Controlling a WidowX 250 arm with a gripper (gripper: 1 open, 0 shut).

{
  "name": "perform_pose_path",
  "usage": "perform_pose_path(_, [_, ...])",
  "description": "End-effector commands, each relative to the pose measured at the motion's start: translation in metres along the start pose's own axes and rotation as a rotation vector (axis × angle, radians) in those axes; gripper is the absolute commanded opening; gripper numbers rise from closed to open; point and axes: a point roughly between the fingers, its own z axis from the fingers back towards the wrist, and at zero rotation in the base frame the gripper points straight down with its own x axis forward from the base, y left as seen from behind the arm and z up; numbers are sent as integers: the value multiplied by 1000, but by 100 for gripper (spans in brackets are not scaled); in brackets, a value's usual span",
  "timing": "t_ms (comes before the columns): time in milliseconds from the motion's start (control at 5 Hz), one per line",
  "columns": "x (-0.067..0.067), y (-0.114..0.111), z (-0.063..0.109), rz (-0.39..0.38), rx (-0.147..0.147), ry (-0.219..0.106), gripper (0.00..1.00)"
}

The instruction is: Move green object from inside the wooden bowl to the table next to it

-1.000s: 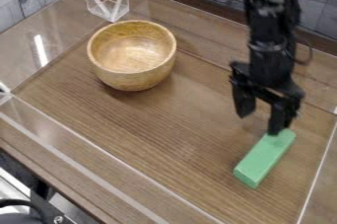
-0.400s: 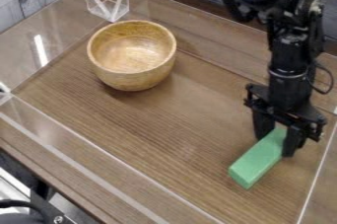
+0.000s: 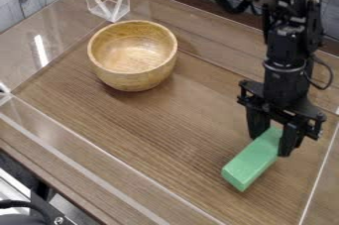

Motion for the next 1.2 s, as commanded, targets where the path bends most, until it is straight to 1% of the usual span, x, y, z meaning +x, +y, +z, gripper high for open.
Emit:
perform_pose_path(0, [12,3,39,3,0,-99,0])
perform_pose_path(200, [16,24,62,55,5,-134,0])
perform_pose_path(400, [9,39,68,57,7,-138,0])
perform_pose_path(600, [1,37,67,21,3,-121,100])
perform_pose_path(800, [-2,46,81,37,4,-115,100])
perform_pose_path(1000, [-4,57,101,79,3,-133,100])
